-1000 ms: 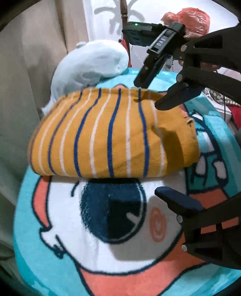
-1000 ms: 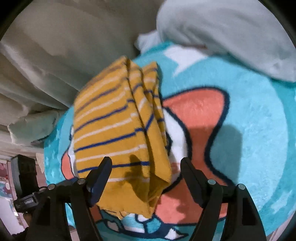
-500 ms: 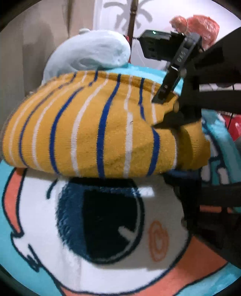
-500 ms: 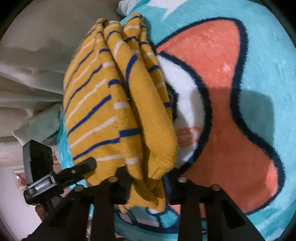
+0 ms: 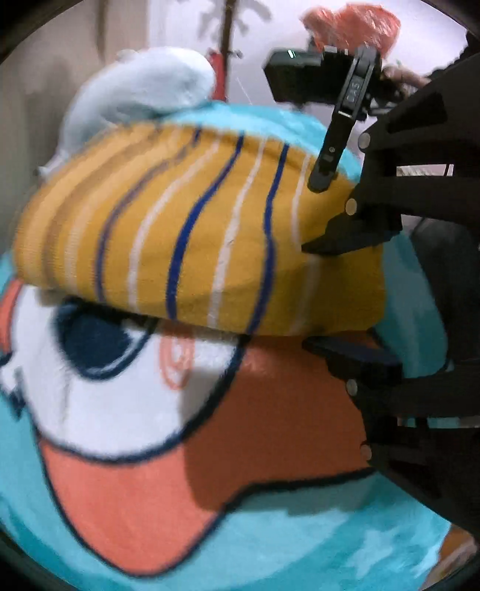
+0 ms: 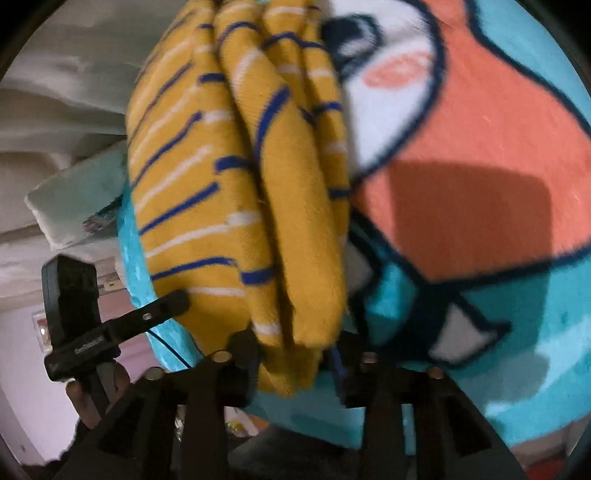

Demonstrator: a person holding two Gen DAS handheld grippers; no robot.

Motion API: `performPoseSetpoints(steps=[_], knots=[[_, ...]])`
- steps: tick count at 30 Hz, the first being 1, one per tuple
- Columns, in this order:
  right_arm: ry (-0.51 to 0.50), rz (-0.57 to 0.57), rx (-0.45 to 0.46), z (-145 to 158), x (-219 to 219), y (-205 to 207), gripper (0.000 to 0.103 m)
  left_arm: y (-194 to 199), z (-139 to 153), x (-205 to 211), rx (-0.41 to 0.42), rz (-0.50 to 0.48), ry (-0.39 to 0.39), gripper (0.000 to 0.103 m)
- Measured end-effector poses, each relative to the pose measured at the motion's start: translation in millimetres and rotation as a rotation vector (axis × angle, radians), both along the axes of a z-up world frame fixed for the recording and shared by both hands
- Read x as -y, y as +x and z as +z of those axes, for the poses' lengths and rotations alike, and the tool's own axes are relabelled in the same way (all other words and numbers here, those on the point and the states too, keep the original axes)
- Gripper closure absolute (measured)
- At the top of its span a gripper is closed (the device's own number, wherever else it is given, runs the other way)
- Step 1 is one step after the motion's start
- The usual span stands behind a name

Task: Fold small clothes

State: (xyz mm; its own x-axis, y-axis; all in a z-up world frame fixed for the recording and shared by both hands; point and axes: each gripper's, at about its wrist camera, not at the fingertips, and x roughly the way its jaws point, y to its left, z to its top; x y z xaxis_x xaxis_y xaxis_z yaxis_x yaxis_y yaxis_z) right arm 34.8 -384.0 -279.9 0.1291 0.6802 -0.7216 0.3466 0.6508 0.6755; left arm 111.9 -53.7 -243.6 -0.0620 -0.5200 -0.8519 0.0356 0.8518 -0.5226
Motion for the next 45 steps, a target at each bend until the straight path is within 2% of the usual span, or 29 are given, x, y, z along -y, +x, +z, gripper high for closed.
performPoseSetpoints(steps=[1,3,4,6,9,12,16,18,24,26,28,29,31,32,33,34,36,38,40,43,45], knots=[[-0.003,0.005,0.021,11,4,-2,0.055,0,12,-1,0.040,0.003,-0.005,0.046],[-0.080,0.035,0.076,37,18,-7,0.026,-2,36,-9,0.129,0.013,0.023,0.034],[-0.110,0.043,0.103,49,22,-7,0.024,-1,50,-13,0.183,0.019,0.038,0.031],[-0.146,0.047,0.158,71,32,2,0.023,12,62,-8,0.237,0.032,0.053,0.029],[-0.185,-0.001,0.218,82,46,33,0.020,49,57,0,0.243,0.072,0.054,0.027],[-0.217,-0.051,0.242,75,49,79,0.020,77,40,4,0.220,0.103,0.046,0.027],[-0.260,-0.069,0.182,54,39,131,0.020,112,13,20,0.195,0.104,0.051,0.027],[-0.240,-0.084,0.122,38,41,141,0.020,123,0,23,0.163,0.113,0.041,0.027],[-0.113,-0.089,0.116,14,47,146,0.020,128,-16,24,0.122,0.137,0.023,0.027],[-0.102,-0.088,0.114,8,45,148,0.023,131,-19,25,0.116,0.153,0.010,0.027],[-0.087,-0.089,0.136,8,45,151,0.030,133,-22,26,0.108,0.178,0.004,0.027],[-0.095,-0.081,0.140,9,41,155,0.038,135,-22,27,0.111,0.187,0.004,0.027],[-0.111,-0.061,0.140,10,31,165,0.040,138,-22,32,0.119,0.198,0.011,0.027],[-0.117,-0.042,0.142,9,26,168,0.046,138,-22,34,0.123,0.201,0.015,0.028],[-0.123,-0.027,0.143,7,22,171,0.057,136,-21,38,0.138,0.196,0.014,0.045],[-0.130,-0.020,0.142,7,20,172,0.060,136,-20,41,0.140,0.183,-0.005,0.068],[-0.119,-0.023,0.153,12,19,172,0.070,133,-10,43,0.159,0.176,0.002,0.077],[-0.126,-0.021,0.193,28,16,172,0.072,128,13,31,0.186,0.216,-0.058,0.078],[-0.101,-0.020,0.238,46,11,177,0.072,130,25,20,0.193,0.237,-0.080,0.079],[-0.085,0.000,0.287,62,-3,200,0.072,144,40,13,0.258,0.245,-0.035,0.079],[-0.093,0.015,0.304,65,-15,224,0.072,157,45,10,0.281,0.267,-0.032,0.079]])
